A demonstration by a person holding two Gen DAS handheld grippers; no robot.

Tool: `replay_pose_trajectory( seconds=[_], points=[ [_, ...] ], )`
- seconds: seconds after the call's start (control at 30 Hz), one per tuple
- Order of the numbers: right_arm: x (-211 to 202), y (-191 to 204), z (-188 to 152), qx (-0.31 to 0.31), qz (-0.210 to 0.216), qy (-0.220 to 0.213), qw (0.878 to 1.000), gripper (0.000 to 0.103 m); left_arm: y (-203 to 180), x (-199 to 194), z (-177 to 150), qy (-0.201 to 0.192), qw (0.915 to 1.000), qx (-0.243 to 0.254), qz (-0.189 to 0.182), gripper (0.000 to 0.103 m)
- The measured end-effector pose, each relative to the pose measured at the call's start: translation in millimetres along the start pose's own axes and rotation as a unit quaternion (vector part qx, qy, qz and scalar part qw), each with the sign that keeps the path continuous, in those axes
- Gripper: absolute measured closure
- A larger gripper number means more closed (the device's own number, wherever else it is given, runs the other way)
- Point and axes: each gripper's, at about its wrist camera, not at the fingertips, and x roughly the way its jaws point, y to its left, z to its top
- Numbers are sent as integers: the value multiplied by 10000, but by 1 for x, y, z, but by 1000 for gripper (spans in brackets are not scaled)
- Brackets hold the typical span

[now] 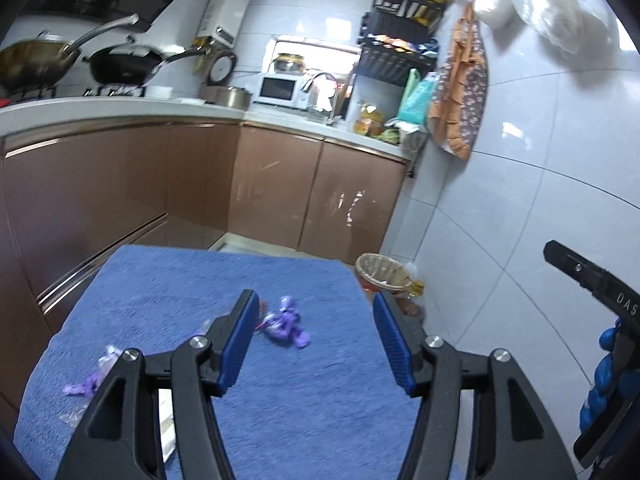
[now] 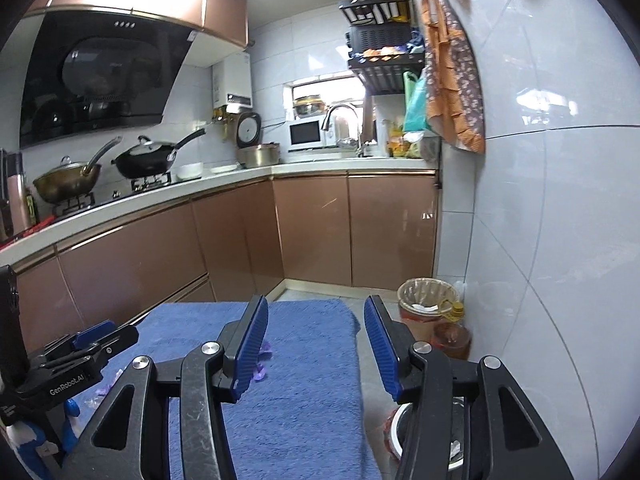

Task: Collect trash
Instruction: 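Move both tools back over the remaining wrappers on the towel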

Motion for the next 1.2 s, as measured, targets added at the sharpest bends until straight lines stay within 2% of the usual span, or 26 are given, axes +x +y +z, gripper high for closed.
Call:
replay_pose_trajectory(
  seconds=[0.17,0.33,0.5,0.63,0.8,0.93,1.2],
  points=[
    [16,13,-5,-13,166,168,9997,55,44,0,-13,118,9997,-174,138,46],
    [34,22,-11,20,371,423,9984,55,87,-4,-29,287,9990,-123,313,46],
    [66,40,-22,60,1001,909,9908,55,145,-6,-54,703,9966,-147,395,46],
    [99,64,-39,-41,1565,1407,9776,55,184,-3,-73,1149,9926,-262,298,47],
    [144,99,-66,-201,2202,2028,9539,55,203,14,-87,1598,9862,-417,78,55],
    [170,121,-85,-433,2470,2433,9370,55,217,35,-93,1892,9792,-727,-69,58],
    [206,146,-111,-577,2868,2952,9096,55,226,70,-102,2338,9685,-838,153,67]
  ],
)
